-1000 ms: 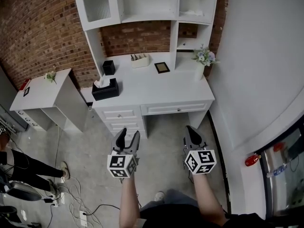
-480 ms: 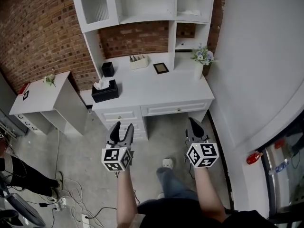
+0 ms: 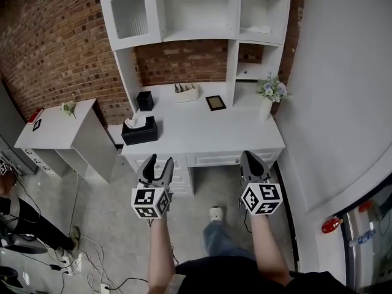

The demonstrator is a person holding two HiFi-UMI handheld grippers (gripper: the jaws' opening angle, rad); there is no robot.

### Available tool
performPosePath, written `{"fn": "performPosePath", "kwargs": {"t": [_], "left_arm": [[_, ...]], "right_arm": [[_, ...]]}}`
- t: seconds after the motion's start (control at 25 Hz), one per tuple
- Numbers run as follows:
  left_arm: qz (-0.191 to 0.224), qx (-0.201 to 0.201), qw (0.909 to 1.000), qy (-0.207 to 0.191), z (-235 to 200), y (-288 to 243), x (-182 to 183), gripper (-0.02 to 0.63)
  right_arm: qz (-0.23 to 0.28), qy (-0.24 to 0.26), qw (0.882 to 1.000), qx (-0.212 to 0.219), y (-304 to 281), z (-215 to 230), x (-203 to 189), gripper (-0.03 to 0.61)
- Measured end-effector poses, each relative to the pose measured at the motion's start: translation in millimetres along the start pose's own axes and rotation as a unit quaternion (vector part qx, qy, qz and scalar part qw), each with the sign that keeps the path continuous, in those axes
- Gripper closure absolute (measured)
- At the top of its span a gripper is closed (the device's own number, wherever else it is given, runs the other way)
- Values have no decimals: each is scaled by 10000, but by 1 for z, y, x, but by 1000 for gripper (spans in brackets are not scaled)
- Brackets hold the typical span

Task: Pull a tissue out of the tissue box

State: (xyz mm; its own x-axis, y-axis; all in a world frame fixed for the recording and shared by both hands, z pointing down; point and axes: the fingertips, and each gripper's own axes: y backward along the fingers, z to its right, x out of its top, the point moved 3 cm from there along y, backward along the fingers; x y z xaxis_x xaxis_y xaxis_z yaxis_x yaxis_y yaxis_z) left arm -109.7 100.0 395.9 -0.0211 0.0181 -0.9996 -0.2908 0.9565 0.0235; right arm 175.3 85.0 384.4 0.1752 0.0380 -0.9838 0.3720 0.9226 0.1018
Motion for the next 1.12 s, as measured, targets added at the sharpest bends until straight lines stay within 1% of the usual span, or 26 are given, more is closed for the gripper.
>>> {"fn": "performPosePath", "kwargs": {"t": [0.12, 0.2, 0.4, 0.52, 0.64, 0.92, 1.12], "left_arm": [[-32, 178, 9998, 11, -20, -25, -7, 416], [-139, 336, 9993, 56, -34, -39, -17, 416], [-379, 410, 9984, 107, -58, -108, -37, 416], [-506, 631, 9966, 127, -82, -137, -50, 416], [-604, 847, 9945, 142, -107, -169, -57, 414], [-642, 1448, 9869, 290, -165, -237, -77, 414], [-681, 1794, 9808, 343, -191, -258, -86, 414]], "right_arm": [[-44, -76, 9999, 114, -39, 6, -11, 581], [-152, -128, 9995, 248, -65, 7, -20, 580], [-331, -235, 9984, 395, -142, 30, -42, 580], [-526, -221, 9964, 625, -189, 33, -61, 580], [-693, -310, 9936, 839, -241, 36, -75, 580], [-986, -278, 9807, 1663, -362, 19, -99, 580], [-1188, -302, 9686, 2164, -416, 2, -115, 580]]}}
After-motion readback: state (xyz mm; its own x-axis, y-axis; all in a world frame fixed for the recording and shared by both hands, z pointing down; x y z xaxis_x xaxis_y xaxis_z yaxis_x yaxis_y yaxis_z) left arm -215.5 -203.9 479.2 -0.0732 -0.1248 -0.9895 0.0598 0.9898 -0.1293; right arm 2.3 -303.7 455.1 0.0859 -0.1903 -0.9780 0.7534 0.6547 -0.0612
